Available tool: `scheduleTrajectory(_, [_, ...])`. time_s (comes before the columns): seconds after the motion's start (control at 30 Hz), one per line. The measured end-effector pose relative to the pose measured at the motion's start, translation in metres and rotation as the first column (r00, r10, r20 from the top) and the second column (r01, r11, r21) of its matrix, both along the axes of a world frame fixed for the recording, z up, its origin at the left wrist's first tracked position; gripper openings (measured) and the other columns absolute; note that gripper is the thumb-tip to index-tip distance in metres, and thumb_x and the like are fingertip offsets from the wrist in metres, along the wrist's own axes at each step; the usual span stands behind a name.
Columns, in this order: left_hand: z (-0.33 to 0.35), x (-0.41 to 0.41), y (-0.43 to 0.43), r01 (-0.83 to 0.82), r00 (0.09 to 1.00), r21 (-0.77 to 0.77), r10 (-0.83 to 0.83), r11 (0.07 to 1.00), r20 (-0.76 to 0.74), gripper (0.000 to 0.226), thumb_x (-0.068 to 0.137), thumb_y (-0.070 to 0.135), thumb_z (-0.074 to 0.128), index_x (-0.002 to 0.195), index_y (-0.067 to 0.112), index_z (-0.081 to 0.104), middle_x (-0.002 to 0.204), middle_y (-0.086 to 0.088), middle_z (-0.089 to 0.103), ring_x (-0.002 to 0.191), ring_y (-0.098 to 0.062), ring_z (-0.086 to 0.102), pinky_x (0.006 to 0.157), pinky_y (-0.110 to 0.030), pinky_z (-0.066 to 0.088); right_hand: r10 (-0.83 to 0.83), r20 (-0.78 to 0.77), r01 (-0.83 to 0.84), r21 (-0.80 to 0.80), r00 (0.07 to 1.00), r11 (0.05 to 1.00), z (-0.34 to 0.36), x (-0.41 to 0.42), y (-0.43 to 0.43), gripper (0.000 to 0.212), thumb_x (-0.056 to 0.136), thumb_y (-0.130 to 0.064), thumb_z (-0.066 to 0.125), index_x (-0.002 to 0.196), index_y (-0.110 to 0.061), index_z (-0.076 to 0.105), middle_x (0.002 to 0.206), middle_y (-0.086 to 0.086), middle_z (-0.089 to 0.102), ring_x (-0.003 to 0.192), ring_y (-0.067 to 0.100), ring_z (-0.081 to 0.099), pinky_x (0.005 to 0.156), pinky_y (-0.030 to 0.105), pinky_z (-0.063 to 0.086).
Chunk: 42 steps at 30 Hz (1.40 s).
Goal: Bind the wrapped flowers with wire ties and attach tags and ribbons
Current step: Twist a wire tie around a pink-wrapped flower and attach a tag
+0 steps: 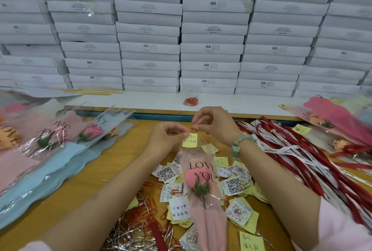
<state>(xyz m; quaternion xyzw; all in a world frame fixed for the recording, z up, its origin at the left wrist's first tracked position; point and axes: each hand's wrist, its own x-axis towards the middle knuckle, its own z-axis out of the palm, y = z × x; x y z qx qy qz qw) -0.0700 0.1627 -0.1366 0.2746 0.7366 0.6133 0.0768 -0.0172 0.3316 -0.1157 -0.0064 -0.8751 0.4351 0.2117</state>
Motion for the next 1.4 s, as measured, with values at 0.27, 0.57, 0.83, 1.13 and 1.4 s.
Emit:
scheduleTrajectory(0.27, [-0.0001, 0.0001, -0.0010, -0.033, 0.999, -0.016, 0.033, 0.999, 0.003, 0.008, 0.080, 0.008, 0.078, 0.083, 0.013, 0.073, 0.081, -0.008, 0.074, 0.067, -0.011, 0.066, 0.061, -0.014, 0.053, 0.025, -0.011, -0.026, -0.062, 1.000, 0.998, 0.0007, -0.0006, -0.0036, 0.015, 0.081, -0.008, 0.077, 0.090, -0.013, 0.066, 0.077, 0.000, 0.073, 0.076, 0.017, 0.070, 0.064, 0.024, 0.053])
scheduleTrajectory(0.57, [0.0011, 0.0011, -0.0004, -0.039, 0.999, -0.020, 0.038, 0.999, -0.008, 0.008, 0.079, 0.009, 0.078, 0.082, 0.014, 0.073, 0.085, -0.011, 0.074, 0.069, -0.011, 0.066, 0.064, -0.018, 0.053, 0.064, 0.017, -0.061, -0.108, 0.998, 0.992, -0.0024, -0.0025, -0.0017, 0.016, 0.080, -0.007, 0.077, 0.091, -0.012, 0.067, 0.070, -0.004, 0.074, 0.073, 0.008, 0.071, 0.074, 0.014, 0.052])
scheduleTrajectory(0.83, [0.0013, 0.0011, -0.0003, -0.009, 1.000, -0.001, 0.009, 1.000, 0.024, 0.009, 0.079, 0.004, 0.077, 0.083, 0.011, 0.073, 0.083, -0.009, 0.075, 0.070, -0.011, 0.068, 0.057, -0.013, 0.050, -0.009, -0.009, 0.008, -0.147, 1.000, 0.989, -0.0026, -0.0023, -0.0019, 0.015, 0.080, -0.009, 0.078, 0.090, -0.013, 0.069, 0.074, 0.001, 0.075, 0.073, 0.007, 0.071, 0.077, 0.018, 0.054])
scheduleTrajectory(1.13, [-0.0001, 0.0010, -0.0002, 0.000, 1.000, 0.019, 0.000, 1.000, 0.020, 0.014, 0.080, 0.002, 0.077, 0.092, -0.001, 0.071, 0.088, -0.016, 0.074, 0.074, -0.017, 0.068, 0.063, -0.017, 0.052, 0.018, 0.011, -0.016, -0.178, 1.000, 0.984, -0.0047, -0.0036, -0.0008, 0.016, 0.079, -0.008, 0.078, 0.089, -0.014, 0.068, 0.072, -0.002, 0.075, 0.073, 0.008, 0.072, 0.077, 0.020, 0.054])
scheduleTrajectory(1.4, [-0.0007, -0.0009, 0.0005, 0.005, 1.000, -0.047, -0.004, 0.999, 0.010, 0.009, 0.083, 0.006, 0.075, 0.091, 0.008, 0.075, 0.089, -0.012, 0.074, 0.079, -0.019, 0.068, 0.067, -0.020, 0.055, 0.067, 0.020, -0.063, -0.163, 0.998, 0.985, -0.0057, -0.0052, 0.0009, 0.016, 0.079, -0.011, 0.078, 0.092, -0.014, 0.069, 0.072, -0.005, 0.074, 0.075, 0.005, 0.070, 0.077, 0.017, 0.051])
